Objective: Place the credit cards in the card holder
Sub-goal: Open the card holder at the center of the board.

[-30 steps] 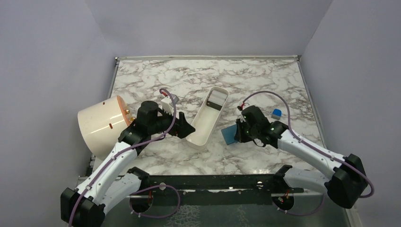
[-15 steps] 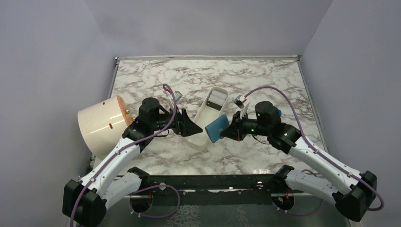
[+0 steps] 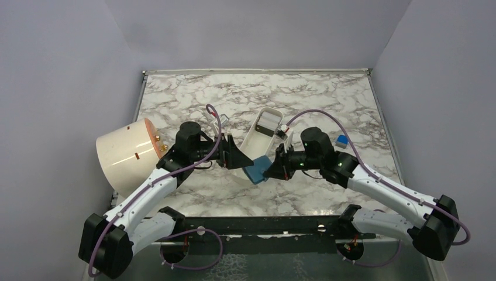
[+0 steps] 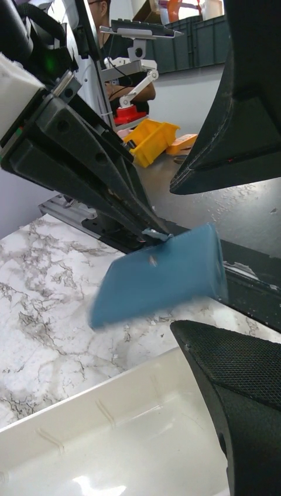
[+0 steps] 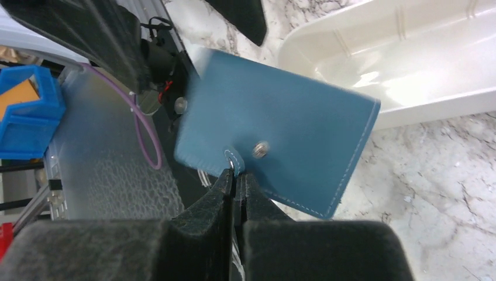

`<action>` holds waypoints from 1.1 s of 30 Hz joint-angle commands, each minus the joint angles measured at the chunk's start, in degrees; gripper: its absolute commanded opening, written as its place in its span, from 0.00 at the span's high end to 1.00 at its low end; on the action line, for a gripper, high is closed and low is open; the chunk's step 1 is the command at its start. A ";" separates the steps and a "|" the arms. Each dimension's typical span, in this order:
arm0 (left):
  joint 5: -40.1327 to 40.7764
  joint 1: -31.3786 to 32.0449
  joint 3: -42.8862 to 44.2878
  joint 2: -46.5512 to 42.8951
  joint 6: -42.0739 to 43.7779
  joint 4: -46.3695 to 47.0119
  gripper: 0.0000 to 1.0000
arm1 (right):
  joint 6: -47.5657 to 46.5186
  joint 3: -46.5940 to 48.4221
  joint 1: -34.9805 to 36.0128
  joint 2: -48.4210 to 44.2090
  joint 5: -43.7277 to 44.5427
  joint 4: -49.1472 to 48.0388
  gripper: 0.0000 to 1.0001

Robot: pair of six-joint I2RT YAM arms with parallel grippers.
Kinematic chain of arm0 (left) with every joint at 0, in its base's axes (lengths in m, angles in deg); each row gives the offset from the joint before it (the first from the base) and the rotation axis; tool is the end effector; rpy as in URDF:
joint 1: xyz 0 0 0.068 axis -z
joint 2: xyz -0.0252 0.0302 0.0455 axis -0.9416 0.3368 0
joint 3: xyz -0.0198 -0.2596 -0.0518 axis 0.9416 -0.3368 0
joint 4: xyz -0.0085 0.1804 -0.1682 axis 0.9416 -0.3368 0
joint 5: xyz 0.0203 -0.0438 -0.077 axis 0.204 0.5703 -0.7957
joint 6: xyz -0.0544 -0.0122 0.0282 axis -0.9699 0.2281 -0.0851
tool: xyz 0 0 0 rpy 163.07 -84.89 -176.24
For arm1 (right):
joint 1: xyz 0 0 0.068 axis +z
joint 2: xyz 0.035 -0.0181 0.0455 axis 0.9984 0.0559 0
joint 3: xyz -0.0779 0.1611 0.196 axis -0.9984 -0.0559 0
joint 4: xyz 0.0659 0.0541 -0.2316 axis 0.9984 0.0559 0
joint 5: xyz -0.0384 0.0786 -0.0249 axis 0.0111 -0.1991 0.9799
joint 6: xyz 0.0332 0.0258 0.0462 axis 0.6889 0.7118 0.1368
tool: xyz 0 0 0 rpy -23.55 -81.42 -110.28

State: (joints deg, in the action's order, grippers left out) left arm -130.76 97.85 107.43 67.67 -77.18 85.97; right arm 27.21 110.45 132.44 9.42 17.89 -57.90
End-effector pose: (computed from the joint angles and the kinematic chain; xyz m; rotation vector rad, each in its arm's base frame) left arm 0.1726 -0.1303 0.2727 0.4177 2.0524 -1.5764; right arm 0.1399 0.1759 0.2665 -0.7819 2.1826 1.1913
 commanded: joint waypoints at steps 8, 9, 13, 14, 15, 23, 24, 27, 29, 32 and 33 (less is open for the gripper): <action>-1.24 0.59 -1.15 -1.04 -0.46 2.10 0.14 | -1.75 1.62 2.58 0.34 -0.14 -4.32 0.99; -0.96 0.64 -1.37 -0.95 -0.31 2.02 0.14 | -1.78 1.29 2.67 0.10 -0.19 -5.01 0.99; -0.96 0.60 -2.25 -0.38 0.30 1.96 0.15 | -1.31 0.91 2.78 -0.69 1.61 -5.71 0.99; -0.66 0.60 -2.50 -0.49 0.65 1.93 0.16 | -1.21 0.67 2.77 -0.99 1.48 -6.00 0.99; -0.21 0.60 -2.81 -0.77 1.16 1.92 0.18 | -1.10 0.33 2.76 -1.42 1.16 -6.62 0.99; 2.51 0.72 -4.45 -1.99 2.12 1.46 0.25 | -0.52 -9.86 2.79 -4.97 4.91 -13.74 0.99; 2.85 0.94 -4.81 -1.89 2.12 1.45 0.27 | -0.16 -11.64 2.82 -4.86 5.06 -14.46 0.99; 5.76 2.78 -6.36 -1.93 3.09 1.39 0.30 | -0.50 -15.11 2.80 -4.52 5.24 -16.19 0.99; 7.74 4.07 -6.88 -1.64 3.07 1.39 0.32 | -1.59 -15.97 2.71 -4.82 6.40 -16.51 0.99; 9.64 5.87 -6.61 -0.69 2.15 1.37 0.33 | -2.36 -17.18 2.78 -6.88 9.44 -17.05 0.99; 10.39 6.63 -6.55 -0.40 1.86 1.40 0.33 | -2.33 -17.59 2.80 -7.57 10.40 -17.19 0.99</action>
State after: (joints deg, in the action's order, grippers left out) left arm -124.97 102.35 100.59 66.62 -75.43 86.30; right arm 26.21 93.58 134.85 4.76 23.31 -70.31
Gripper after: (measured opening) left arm 0.675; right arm 0.023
